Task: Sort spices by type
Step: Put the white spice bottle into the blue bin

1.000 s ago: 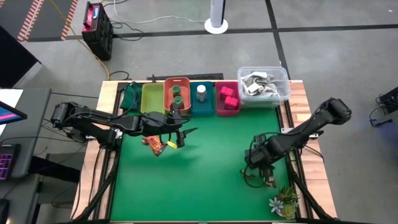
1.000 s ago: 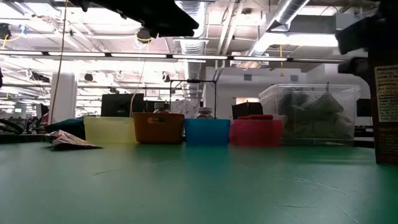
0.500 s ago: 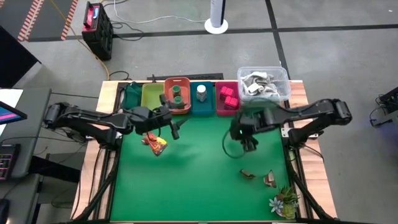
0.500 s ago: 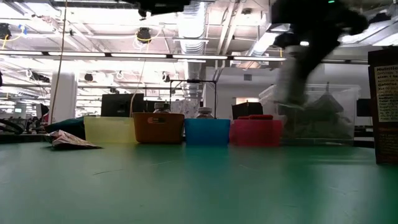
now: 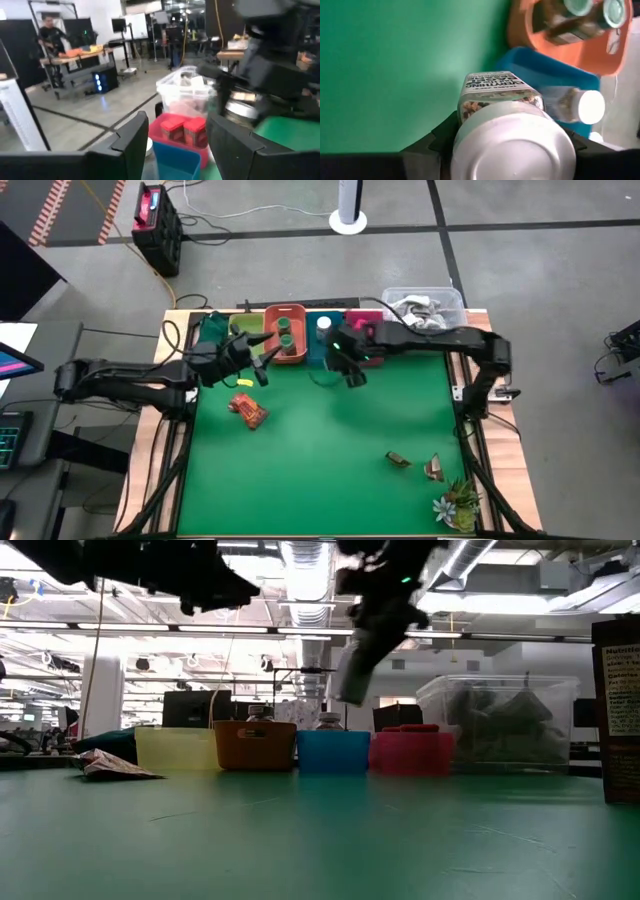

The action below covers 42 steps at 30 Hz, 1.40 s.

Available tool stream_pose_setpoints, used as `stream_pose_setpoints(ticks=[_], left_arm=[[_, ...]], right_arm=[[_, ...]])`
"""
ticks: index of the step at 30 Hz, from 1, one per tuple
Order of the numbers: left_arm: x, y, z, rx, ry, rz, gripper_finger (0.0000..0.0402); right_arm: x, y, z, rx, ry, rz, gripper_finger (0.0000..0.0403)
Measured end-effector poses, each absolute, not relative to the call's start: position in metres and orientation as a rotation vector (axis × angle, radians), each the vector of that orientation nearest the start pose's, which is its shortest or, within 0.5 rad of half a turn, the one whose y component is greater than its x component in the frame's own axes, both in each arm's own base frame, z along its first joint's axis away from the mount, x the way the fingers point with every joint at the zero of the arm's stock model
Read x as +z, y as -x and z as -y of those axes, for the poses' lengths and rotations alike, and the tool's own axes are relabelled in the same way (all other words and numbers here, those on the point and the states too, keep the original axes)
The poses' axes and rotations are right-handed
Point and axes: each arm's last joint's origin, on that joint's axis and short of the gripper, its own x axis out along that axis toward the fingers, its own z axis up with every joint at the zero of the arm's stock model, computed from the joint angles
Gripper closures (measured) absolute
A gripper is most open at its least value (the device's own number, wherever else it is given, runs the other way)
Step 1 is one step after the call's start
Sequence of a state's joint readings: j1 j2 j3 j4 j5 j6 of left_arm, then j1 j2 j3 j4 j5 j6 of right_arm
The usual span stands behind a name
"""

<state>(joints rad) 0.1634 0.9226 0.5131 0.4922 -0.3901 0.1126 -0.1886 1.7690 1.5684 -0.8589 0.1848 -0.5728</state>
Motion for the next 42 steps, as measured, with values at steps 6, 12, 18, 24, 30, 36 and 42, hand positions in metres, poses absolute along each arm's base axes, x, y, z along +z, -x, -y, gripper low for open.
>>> stream_pose_setpoints(ticks=[6,12,18,24,30,36,42], left_arm=[[0.277,-0.19,-0.043,0.555,-0.078,-0.005,0.0216],[0.268,-0.189,-0.042,0.553,-0.024,-0.092,0.0216],[0.262,-0.189,-0.038,0.531,-0.009,-0.148,0.0216],[0.26,-0.19,-0.033,0.51,-0.004,-0.164,0.0216],[0.261,-0.19,-0.032,0.502,0.019,-0.145,0.0216],[0.262,-0.191,-0.03,0.48,0.022,-0.142,0.0216],[0.262,-0.191,-0.03,0.477,0.012,-0.142,0.0216]], right_arm=[[0.286,-0.393,0.117,-0.048,0.514,-1.187,0.0178],[0.266,-0.403,0.151,-0.052,0.441,-1.276,0.0178],[0.244,-0.406,0.173,-0.063,0.409,-1.318,0.0177],[0.238,-0.41,0.178,-0.025,0.375,-1.281,0.0177],[0.222,-0.416,0.178,-0.006,0.354,-1.298,0.0174],[0.214,-0.418,0.183,-0.057,0.282,-1.298,0.0152],[0.213,-0.414,0.189,-0.069,0.262,-1.305,0.0118]])
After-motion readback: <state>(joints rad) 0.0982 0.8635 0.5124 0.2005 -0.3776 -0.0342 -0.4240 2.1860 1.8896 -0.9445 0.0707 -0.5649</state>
